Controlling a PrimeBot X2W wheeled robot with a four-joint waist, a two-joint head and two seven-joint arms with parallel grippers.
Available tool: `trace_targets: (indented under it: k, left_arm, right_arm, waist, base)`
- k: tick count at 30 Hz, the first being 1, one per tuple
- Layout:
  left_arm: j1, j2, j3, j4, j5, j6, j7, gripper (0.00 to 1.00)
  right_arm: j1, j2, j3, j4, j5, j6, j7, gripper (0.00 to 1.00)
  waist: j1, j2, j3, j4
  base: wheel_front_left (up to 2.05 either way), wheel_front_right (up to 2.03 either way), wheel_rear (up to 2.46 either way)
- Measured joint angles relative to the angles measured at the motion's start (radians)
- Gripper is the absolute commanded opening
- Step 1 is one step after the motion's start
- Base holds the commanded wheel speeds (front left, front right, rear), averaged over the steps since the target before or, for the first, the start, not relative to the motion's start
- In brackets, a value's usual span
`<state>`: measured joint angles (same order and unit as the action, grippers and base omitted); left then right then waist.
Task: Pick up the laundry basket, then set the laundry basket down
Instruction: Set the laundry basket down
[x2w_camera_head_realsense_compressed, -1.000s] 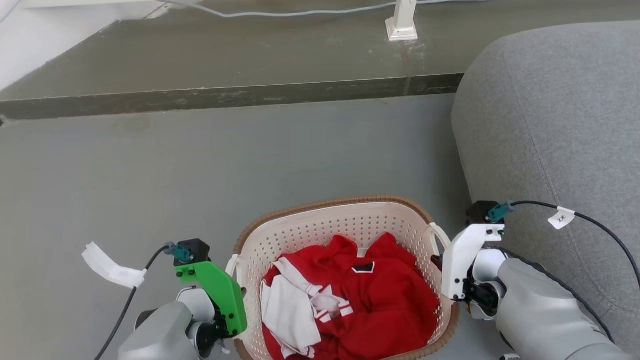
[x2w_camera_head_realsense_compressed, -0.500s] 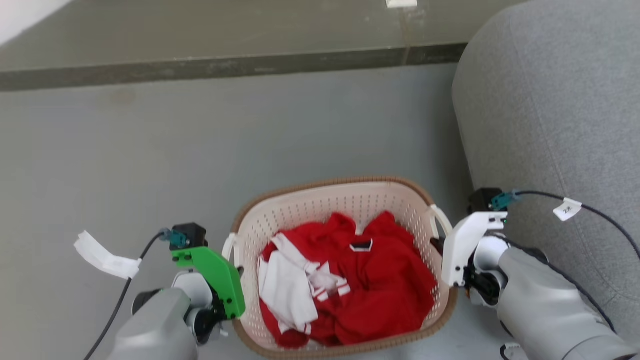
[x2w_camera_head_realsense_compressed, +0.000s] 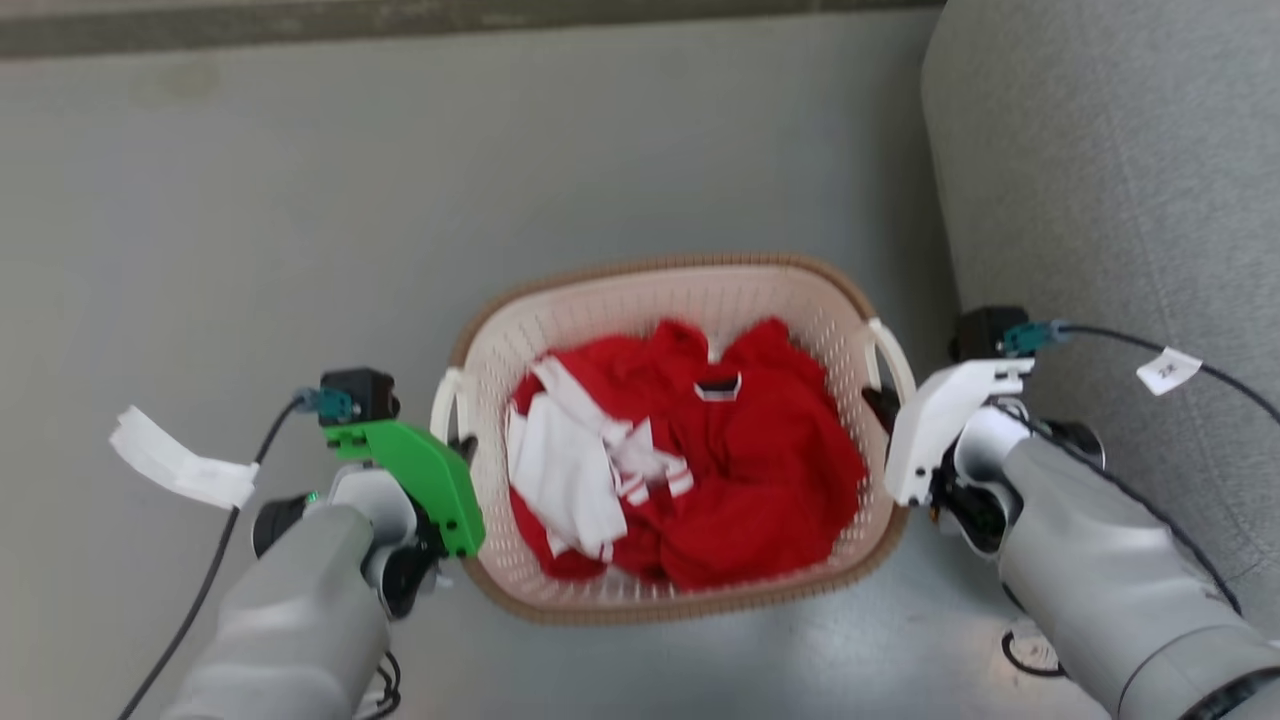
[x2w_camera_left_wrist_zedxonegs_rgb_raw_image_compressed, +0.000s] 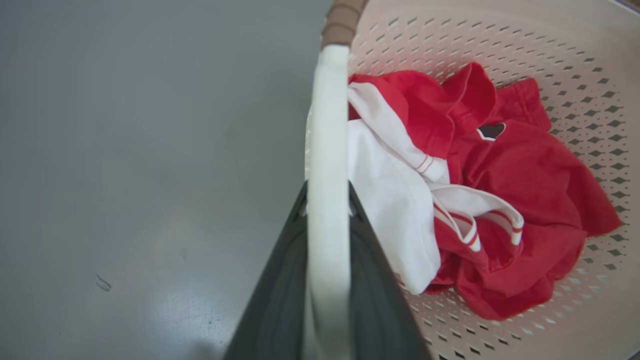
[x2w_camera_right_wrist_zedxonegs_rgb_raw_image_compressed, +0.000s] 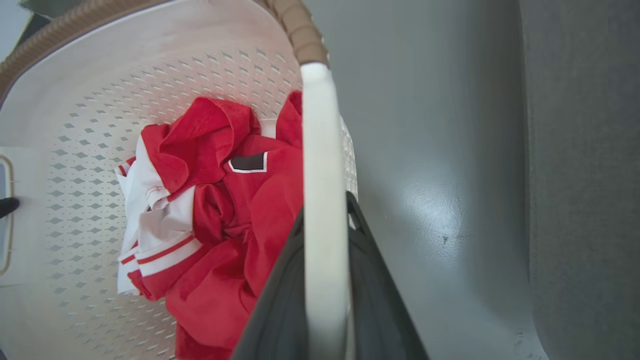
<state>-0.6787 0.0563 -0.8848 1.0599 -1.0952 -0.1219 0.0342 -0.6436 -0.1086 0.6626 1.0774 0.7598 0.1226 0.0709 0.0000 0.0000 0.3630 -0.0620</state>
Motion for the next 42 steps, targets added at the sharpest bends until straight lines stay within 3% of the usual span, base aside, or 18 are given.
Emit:
trace_targets:
  k: [25,42]
  left_arm:
    - [-0.146,-0.003,0.002,0.009,0.054,-0.002,-0.184,0.00]
    - [-0.238,-0.010,-0.001,0.024,0.062,-0.002,-0.241,0.00]
  right_arm:
    - [-0.087,-0.021,-0.008,-0.043,0.032,0.000,-0.210,0.00]
    - [-0.174,-0.041,0.011,-0.051,0.030,0.000,-0.269,0.00]
  waist:
    - [0.0001,0.0000,0.314,0.024]
    - [0.0002,0.0000,0.484,0.039]
  base:
    - [0.00,0.00,0.00]
    - [0.00,0.00,0.00]
